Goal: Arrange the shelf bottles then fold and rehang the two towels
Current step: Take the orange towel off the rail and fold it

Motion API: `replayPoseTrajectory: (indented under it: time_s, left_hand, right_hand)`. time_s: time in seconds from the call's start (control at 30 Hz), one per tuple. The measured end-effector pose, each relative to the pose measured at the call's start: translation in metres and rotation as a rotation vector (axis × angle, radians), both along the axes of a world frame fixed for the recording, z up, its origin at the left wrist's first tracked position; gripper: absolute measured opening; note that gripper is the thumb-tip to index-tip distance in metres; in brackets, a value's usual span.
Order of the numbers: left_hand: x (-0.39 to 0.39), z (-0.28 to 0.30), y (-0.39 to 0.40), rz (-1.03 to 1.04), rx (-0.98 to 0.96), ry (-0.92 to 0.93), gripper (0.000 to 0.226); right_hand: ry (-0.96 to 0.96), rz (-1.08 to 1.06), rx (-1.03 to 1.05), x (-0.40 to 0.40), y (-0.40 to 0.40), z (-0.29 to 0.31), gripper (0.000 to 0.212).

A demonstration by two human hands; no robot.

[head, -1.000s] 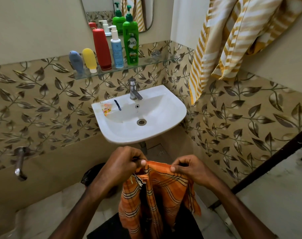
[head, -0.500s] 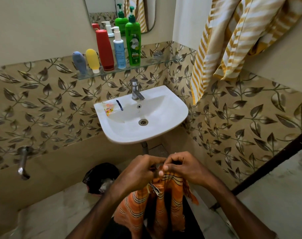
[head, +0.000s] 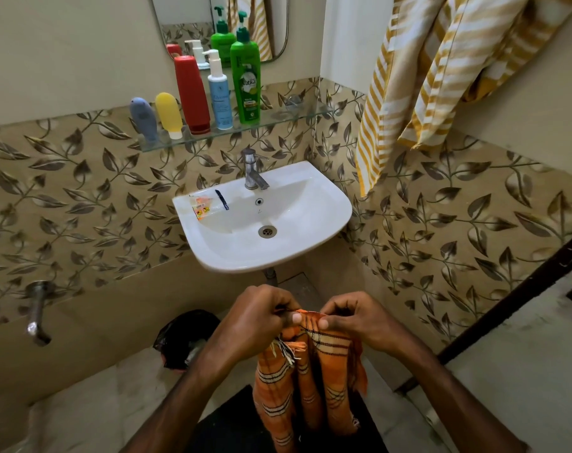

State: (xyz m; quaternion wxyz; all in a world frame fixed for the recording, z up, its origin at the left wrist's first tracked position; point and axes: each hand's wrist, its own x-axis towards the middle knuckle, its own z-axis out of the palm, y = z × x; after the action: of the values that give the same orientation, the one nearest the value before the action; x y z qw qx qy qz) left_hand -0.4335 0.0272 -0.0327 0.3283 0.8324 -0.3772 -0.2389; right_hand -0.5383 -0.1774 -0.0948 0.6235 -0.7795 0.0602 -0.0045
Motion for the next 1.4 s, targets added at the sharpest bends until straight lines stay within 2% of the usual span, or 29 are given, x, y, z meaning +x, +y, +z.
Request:
replayPoseTrajectory:
  time_s: [0.13, 0.37, 0.57, 0.7, 0.77, 0.83, 0.9, 0.97, 1.0, 1.17, 1.33, 1.4]
  left_hand:
    - [0.004, 0.002, 0.002, 0.012, -0.008, 0.016, 0.005]
    - [0.009, -0.002, 0.010, 0.043, 0.016, 0.024, 0.006]
    - [0.016, -0.010, 0.014, 0.154, 0.012, 0.022, 0.006]
    - [0.013, -0.011, 0.009, 0.149, 0.010, 0.007, 0.045]
    - [0.008, -0.011, 0.004, 0.072, 0.014, 0.017, 0.052]
    - [0.001, -0.011, -0.002, -0.018, 0.012, 0.054, 0.048]
    - [-0.004, -0.012, -0.007, -0.069, 0.007, 0.086, 0.030]
    - [-0.006, -0.011, -0.009, -0.048, 0.018, 0.074, 0.011]
    - [-0.005, -0.011, -0.009, -0.031, 0.019, 0.072, 0.008]
    - [-0.007, -0.003, -0.010, -0.040, 0.027, 0.049, 0.015]
    - [-0.007, 0.005, -0.009, -0.047, 0.026, 0.029, 0.008]
    - [-0.006, 0.007, -0.009, -0.053, 0.022, 0.025, 0.009]
  right_hand:
    - [0.023, -0.043, -0.017, -0.006, -0.009, -0.008, 0.036]
    - [0.026, -0.105, -0.010, -0.012, -0.017, -0.012, 0.036]
    - [-0.013, -0.086, -0.022, -0.011, -0.011, -0.004, 0.033]
    - [-0.039, -0.045, -0.013, -0.008, -0.003, 0.004, 0.022]
    - [-0.027, 0.001, -0.059, -0.003, 0.005, 0.007, 0.014]
    - [-0.024, 0.035, -0.087, 0.000, 0.010, 0.008, 0.007]
    - [-0.034, 0.043, -0.093, 0.002, 0.012, 0.009, 0.004]
    - [-0.044, 0.038, -0.099, 0.003, 0.011, 0.011, 0.002]
    - [-0.048, 0.039, -0.093, 0.003, 0.010, 0.012, 0.001]
    - [-0.037, 0.004, -0.079, -0.002, 0.002, 0.007, 0.006]
    - [0.003, -0.043, -0.169, -0.004, -0.009, -0.003, 0.016]
    - [0.008, -0.065, -0.173, -0.007, -0.013, -0.005, 0.014]
